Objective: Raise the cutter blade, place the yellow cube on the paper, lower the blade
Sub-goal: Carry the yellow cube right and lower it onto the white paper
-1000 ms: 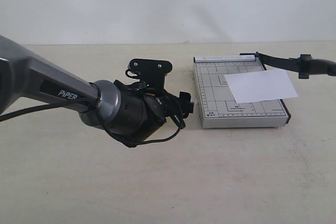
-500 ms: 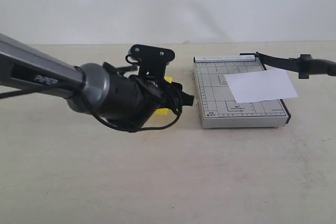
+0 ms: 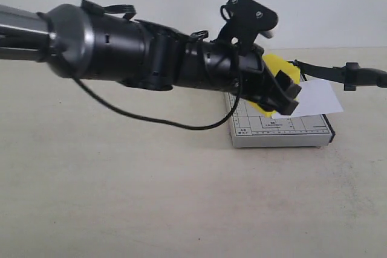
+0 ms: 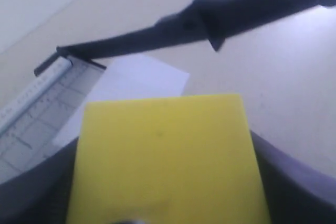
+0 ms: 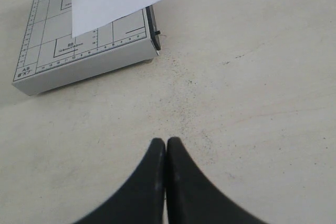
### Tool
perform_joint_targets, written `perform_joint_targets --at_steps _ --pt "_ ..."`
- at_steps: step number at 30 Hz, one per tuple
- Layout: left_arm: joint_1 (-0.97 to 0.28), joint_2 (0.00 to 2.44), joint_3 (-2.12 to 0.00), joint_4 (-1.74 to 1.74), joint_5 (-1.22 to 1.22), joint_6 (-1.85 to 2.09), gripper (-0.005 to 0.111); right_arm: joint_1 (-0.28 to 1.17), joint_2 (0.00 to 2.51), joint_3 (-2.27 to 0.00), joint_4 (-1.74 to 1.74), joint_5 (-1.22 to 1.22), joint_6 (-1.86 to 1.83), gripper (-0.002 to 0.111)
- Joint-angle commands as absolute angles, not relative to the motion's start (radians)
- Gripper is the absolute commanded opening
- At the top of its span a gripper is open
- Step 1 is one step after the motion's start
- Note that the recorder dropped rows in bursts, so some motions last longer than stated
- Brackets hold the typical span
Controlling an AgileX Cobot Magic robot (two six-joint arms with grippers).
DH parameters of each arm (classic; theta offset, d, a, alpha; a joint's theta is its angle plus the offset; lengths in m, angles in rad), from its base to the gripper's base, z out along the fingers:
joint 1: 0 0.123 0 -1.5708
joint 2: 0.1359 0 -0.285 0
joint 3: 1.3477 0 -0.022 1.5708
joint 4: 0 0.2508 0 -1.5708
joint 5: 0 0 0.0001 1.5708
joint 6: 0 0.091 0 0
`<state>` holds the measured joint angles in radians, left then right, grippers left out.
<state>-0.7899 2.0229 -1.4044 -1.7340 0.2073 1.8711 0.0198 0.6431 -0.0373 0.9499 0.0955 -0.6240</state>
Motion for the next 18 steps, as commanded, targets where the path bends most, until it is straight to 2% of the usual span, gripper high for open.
perform_joint_targets --at_steps 1,9,18 --pt "-0.791 2.212 -1.664 -1.731 0.201 1.877 0.005 0.022 0.640 -0.043 0.951 0.096 -0.626 0.000" --pt "-0.789 2.415 -1.939 -1.650 0.160 1.804 0.005 0.022 0.640 -0.043 0.951 0.096 -0.626 0.000" --pt "-0.789 2.474 -1.986 -1.574 0.105 1.804 0.005 0.022 0.640 -0.043 0.951 0.100 -0.626 0.000"
